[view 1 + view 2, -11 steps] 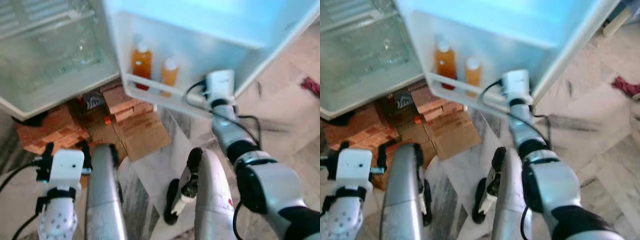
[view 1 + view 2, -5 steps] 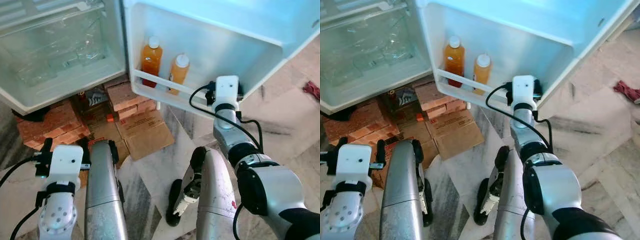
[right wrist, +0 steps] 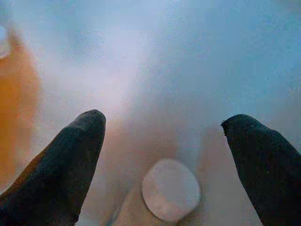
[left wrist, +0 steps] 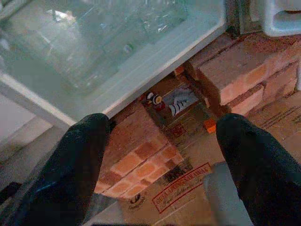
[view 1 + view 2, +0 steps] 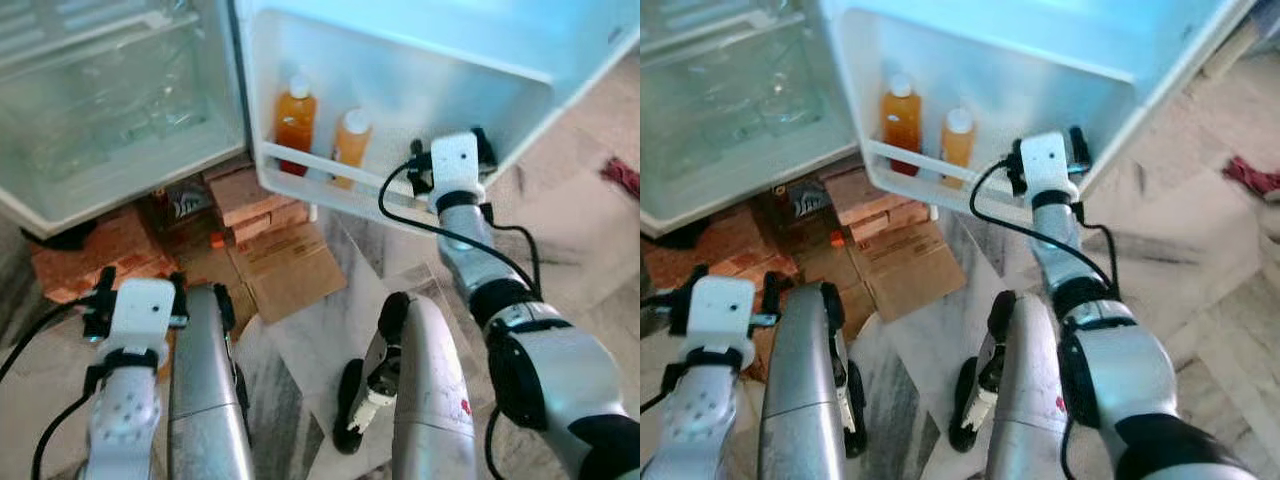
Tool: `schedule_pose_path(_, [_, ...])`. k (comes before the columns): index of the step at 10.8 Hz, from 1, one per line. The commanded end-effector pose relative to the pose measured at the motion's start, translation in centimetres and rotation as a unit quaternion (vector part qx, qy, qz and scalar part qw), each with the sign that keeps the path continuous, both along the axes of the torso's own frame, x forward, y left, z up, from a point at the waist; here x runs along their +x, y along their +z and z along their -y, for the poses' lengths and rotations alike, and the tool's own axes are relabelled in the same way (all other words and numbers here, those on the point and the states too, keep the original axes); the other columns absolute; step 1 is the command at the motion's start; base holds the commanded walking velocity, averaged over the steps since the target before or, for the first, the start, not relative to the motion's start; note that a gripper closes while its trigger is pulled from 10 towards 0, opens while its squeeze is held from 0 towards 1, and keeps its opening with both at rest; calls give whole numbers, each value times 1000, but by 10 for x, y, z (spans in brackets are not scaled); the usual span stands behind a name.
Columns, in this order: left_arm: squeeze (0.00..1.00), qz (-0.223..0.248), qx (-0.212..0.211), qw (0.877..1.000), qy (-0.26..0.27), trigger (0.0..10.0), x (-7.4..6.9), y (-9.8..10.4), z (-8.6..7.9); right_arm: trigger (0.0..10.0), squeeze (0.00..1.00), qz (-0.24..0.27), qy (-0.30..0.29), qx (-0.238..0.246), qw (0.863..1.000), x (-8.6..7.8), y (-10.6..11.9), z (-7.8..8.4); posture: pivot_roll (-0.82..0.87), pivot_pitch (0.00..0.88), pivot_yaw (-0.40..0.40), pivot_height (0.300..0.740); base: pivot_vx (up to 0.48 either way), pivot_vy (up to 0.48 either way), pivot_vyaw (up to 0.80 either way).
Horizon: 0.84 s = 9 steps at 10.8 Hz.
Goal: Restocking fridge
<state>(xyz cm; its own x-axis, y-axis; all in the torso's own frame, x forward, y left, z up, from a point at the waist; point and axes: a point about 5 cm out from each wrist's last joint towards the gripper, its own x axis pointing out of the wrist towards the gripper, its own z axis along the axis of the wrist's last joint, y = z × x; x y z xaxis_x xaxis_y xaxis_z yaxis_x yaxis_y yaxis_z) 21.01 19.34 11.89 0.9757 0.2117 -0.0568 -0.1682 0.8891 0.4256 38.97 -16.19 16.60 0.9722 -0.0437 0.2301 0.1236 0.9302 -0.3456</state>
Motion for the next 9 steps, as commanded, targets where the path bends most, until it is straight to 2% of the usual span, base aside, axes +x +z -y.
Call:
schedule_pose_path(1, [0, -9, -2, 1000, 0, 10000, 0, -6, 0, 10000, 1000, 12, 3, 2, 1000, -4, 0, 13, 263, 199, -61, 481, 0, 0, 0])
schedule_pose_path(3, [0, -7, -2, 1000, -9, 10000, 10, -9, 2, 10000, 1000, 15, 14, 0, 1000, -9, -4, 20, 230, 173, -47, 481, 0, 0, 0])
schedule_pose_path(5, [0, -4, -2, 1000, -22, 10000, 20, -13, 5, 10000, 1000, 49, 11, -5, 999, -24, -9, 32, 184, 119, -28, 481, 0, 0, 0])
schedule_pose_path(6, [0, -2, -1, 1000, -22, 10000, 23, -13, 6, 10000, 1000, 58, 19, 7, 998, -31, -11, 32, 181, 106, -29, 481, 0, 0, 0])
schedule_pose_path(7, [0, 5, -2, 1000, -22, 10000, 28, -14, 7, 10000, 1000, 82, 91, 64, 990, -53, -15, 13, 173, 75, -29, 481, 0, 0, 0])
schedule_pose_path(8, [0, 6, -3, 1000, -21, 10000, 29, -14, 6, 10000, 1000, 91, 121, 67, 986, -59, -15, 4, 172, 72, -28, 481, 0, 0, 0])
schedule_pose_path(9, [0, 9, -5, 1000, -21, 10000, 31, -15, 6, 10000, 1000, 84, 153, 109, 979, -70, -18, -9, 161, 55, -27, 481, 0, 0, 0])
